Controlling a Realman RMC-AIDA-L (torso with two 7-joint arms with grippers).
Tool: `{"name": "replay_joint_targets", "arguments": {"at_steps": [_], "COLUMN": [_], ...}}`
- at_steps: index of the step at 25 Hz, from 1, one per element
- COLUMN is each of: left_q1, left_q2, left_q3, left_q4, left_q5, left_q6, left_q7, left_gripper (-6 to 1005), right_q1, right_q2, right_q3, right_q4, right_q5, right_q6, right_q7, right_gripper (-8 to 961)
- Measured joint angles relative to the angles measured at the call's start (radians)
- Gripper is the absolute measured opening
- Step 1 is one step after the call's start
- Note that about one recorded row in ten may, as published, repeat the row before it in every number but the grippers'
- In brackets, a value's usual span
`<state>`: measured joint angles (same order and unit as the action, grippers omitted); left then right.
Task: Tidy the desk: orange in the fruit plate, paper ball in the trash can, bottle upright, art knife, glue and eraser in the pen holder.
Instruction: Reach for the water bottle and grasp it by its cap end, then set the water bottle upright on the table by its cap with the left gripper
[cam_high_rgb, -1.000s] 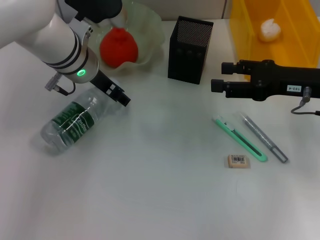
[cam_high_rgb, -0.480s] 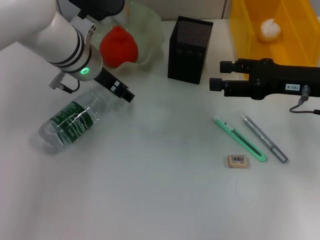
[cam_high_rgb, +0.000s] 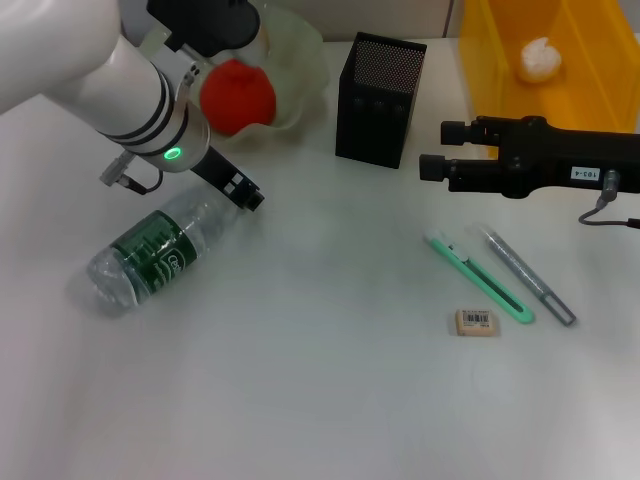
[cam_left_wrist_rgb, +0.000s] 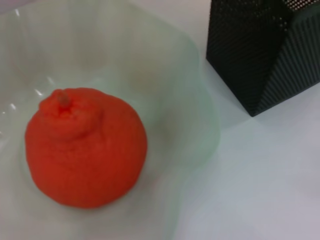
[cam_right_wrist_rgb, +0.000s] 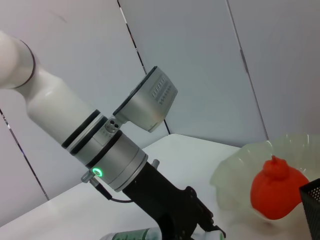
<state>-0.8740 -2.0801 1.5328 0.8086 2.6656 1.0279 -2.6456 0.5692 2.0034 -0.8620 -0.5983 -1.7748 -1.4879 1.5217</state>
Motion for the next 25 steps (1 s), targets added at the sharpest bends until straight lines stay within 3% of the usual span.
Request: {"name": "replay_joint_targets", "arguments": {"at_steps": [6, 15, 19, 25], "left_q1": [0.009, 0.07, 0.149, 0.201], "left_q2": [0.0, 0.007, 0.009, 0.012], "left_q3": [0.0, -0.049, -0.149, -0.236], "left_q4": [0.021, 0.197, 0.379, 0.448], "left_q5": [-0.046, -0.149, -0.171, -0.234], "left_q6": [0.009, 0.1, 0.213, 0.248], "left_q7": [0.053, 0.099, 0.134, 0.186], "left_gripper": [457, 451, 455, 462], "right_q1": [-0.001, -0.006, -0.005, -0.001], "right_q2": [0.0, 0.0, 0.0, -0.001], "right_q3": [0.001, 0.003, 0.012, 0.016], "right_q4": [0.0, -0.004, -0.007, -0.011], "right_q5": [0.0, 0.007, 0.008, 0.008], "right_q6": [0.004, 0.005, 0.005, 0.007], "right_q7": [0.0, 0.0, 0.001, 0.004], "right_gripper": [743, 741, 740, 739]}}
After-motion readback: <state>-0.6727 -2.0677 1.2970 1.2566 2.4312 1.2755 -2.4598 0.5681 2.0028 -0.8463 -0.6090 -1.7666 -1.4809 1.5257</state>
